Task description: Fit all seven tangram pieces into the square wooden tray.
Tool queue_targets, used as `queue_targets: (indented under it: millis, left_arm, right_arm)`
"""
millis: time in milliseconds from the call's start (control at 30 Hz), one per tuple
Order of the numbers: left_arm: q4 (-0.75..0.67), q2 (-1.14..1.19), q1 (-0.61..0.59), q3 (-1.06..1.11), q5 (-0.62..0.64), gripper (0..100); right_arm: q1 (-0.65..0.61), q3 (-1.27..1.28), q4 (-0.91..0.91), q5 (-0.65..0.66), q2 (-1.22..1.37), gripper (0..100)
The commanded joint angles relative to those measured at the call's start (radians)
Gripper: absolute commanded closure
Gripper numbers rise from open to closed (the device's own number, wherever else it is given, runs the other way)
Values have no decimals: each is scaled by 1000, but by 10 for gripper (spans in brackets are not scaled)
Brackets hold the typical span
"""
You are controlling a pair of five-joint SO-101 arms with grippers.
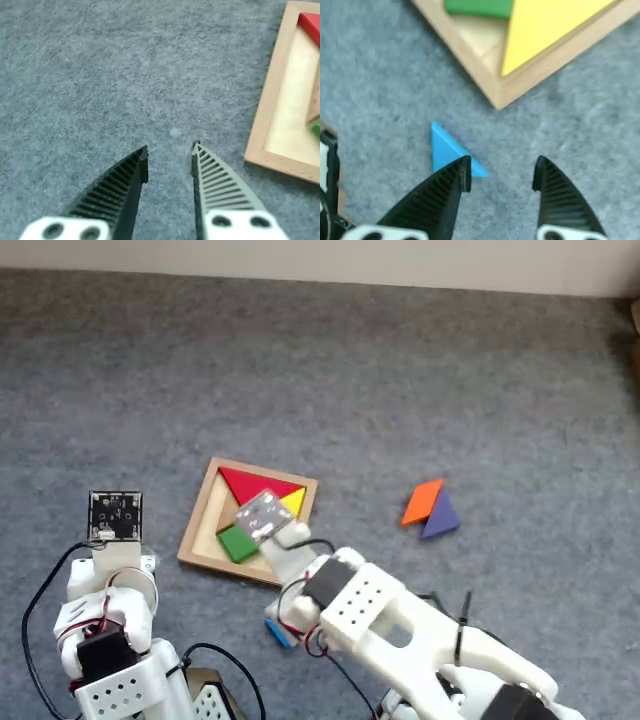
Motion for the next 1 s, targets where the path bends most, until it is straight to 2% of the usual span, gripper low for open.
queue_targets:
  millis: [0,233,433,700,833,967]
  left_arm:
    - [-5,-56,-12,-19,2,841]
    - [-5,-56,-12,-19,2,841]
    - [-5,-56,-12,-18,2,841]
    - [-5,-56,-12,-15,2,841]
    - [-5,-56,-12,-15,2,841]
    - [-5,-56,-12,-13,2,841]
  right_arm:
    - [-77,-5,-16,15,8,775]
    - [-211,-5,-21,17,19,775]
    - [-259,1,-24,17,21,775]
    - [-254,111,-188,17,22,776]
    - [-236,140,-205,26,22,812]
    - [-193,145,-206,92,24,841]
